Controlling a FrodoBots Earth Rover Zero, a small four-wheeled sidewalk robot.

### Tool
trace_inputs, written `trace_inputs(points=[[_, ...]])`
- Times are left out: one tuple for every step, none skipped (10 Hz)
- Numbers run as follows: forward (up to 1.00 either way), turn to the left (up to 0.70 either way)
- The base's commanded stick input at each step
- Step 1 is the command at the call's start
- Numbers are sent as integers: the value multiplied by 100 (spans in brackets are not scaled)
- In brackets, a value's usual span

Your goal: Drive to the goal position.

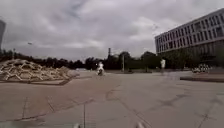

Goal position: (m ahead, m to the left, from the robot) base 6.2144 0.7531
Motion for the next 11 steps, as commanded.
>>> trace_inputs(points=[[45,0],[45,0],[45,0],[45,0],[45,0],[45,0],[45,0],[45,0],[45,0],[45,0],[45,0]])
